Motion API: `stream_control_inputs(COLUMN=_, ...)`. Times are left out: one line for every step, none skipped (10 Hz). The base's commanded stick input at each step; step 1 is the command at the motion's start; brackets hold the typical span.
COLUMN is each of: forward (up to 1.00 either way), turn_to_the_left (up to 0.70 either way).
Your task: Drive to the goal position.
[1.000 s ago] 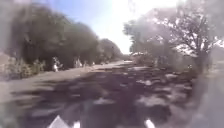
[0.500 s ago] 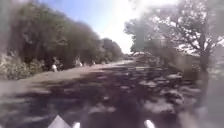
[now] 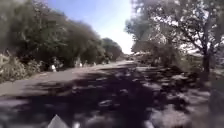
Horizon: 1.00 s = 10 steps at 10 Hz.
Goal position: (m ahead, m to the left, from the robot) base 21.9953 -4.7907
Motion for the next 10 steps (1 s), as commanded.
stream_control_inputs(forward=0.5, turn_to_the_left=-0.5)
stream_control_inputs(forward=0.5, turn_to_the_left=-0.5)
stream_control_inputs(forward=0.5, turn_to_the_left=-0.5)
stream_control_inputs(forward=0.5, turn_to_the_left=-0.5)
stream_control_inputs(forward=0.5, turn_to_the_left=-0.48)
stream_control_inputs(forward=0.5, turn_to_the_left=-0.28)
stream_control_inputs(forward=0.5, turn_to_the_left=-0.09)
stream_control_inputs(forward=0.5, turn_to_the_left=-0.02)
stream_control_inputs(forward=0.5, turn_to_the_left=-0.05)
stream_control_inputs(forward=0.5, turn_to_the_left=-0.5)
